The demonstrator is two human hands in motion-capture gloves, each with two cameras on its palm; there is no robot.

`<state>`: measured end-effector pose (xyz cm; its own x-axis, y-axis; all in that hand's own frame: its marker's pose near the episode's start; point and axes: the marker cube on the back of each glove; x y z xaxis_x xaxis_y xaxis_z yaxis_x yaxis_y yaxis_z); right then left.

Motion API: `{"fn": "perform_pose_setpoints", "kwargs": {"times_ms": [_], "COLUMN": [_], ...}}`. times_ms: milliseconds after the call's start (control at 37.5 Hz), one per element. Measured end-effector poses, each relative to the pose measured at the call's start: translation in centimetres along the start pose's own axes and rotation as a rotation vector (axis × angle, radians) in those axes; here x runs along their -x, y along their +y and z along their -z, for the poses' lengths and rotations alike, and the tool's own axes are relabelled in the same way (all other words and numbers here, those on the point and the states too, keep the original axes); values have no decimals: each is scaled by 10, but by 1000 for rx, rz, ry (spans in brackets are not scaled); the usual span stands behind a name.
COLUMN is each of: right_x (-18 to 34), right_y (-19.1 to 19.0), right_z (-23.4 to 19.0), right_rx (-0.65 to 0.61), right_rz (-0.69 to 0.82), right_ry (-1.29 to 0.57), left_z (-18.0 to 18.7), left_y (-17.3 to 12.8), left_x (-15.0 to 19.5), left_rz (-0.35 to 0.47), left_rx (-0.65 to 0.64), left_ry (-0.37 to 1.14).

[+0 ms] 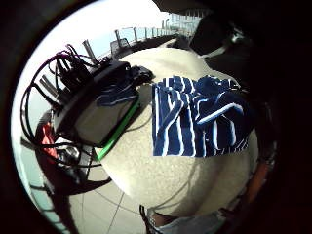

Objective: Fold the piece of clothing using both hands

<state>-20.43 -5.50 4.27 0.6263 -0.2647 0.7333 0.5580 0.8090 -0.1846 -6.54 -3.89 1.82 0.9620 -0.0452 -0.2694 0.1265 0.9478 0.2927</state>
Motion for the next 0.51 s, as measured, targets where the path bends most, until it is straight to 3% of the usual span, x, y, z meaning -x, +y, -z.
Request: {"fn": "perform_pose_setpoints", "kwargs": {"times_ms": [53, 160, 320, 400, 507], "right_x": [-5, -63, -98, -105, -106], "right_y": [19, 35, 80, 96, 114], "right_z": [19, 61, 125, 146, 166], "right_rx": [20, 24, -43, -135, -333], "right_rz": [-53, -223, -465, -554, -572], "right_ry": [67, 440, 908, 1005, 997], "left_z": [-4, -15, -25, -31, -35], "left_y": [-2, -5, -9, -12, -13], "left_x": [-9, -27, -42, -41, -40], "left_rz": [-55, -150, -181, -162, -149], "left_rx": [22, 85, 120, 132, 148], "left_ry": [-20, -91, -177, -202, -199]}}
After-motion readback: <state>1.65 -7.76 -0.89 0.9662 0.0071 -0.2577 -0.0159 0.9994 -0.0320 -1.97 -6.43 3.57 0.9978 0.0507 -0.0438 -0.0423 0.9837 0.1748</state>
